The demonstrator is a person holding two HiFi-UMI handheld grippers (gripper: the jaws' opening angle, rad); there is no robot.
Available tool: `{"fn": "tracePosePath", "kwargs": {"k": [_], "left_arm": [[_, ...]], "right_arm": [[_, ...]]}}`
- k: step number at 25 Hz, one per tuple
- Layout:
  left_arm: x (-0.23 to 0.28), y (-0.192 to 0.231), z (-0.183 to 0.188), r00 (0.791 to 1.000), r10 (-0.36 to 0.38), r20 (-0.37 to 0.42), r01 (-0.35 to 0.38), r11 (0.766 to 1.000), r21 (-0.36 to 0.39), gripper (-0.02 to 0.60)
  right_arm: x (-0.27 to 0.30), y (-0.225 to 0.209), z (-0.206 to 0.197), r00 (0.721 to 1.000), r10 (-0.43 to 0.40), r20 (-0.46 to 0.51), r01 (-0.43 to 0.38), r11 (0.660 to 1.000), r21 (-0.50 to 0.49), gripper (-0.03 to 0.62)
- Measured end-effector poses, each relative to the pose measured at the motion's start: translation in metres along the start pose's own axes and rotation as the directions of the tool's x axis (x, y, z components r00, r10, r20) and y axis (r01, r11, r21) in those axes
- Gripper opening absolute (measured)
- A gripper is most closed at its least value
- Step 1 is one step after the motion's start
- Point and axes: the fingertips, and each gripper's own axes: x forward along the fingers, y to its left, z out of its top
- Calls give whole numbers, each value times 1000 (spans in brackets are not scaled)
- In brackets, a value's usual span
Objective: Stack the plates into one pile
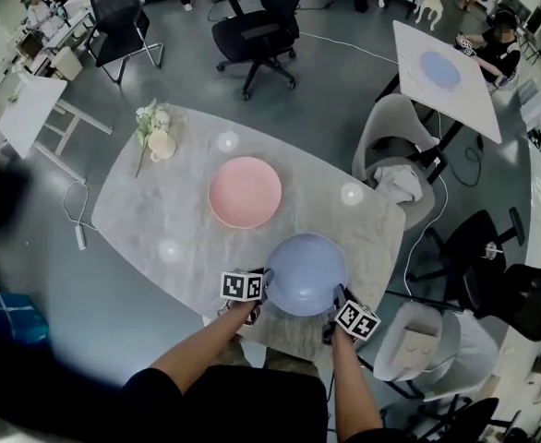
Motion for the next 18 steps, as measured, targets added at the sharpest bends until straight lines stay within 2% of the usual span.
{"fn": "tracePosePath", "kwargs": {"k": [4, 6, 10, 13, 16, 18], "left_arm": [[-56, 41, -8, 1000, -8, 24, 7, 1000, 13, 64], [-84, 65, -13, 999, -23, 40, 23, 1000, -6, 64], [-145, 108, -25, 998, -43, 34, 43, 999, 9, 64], [-186, 144, -29, 999, -30, 32, 30, 1000, -5, 64], [-215, 171, -30, 1000, -12, 19, 12, 999, 36, 64], [-233, 184, -28, 999, -12, 31, 11, 999, 36, 64]], "right_arm": [[-6, 61, -32, 1000, 13, 28, -12, 1000, -11, 44], [-10, 92, -52, 999, 2, 32, -1, 1000, -19, 44], [-23, 155, -95, 999, -20, 33, 21, 1000, -22, 44], [-23, 200, -126, 999, -19, 29, 20, 999, -31, 44], [-20, 233, -150, 1000, -14, 25, 15, 1000, -26, 44], [-20, 252, -161, 1000, -9, 24, 10, 1000, -29, 44]]}}
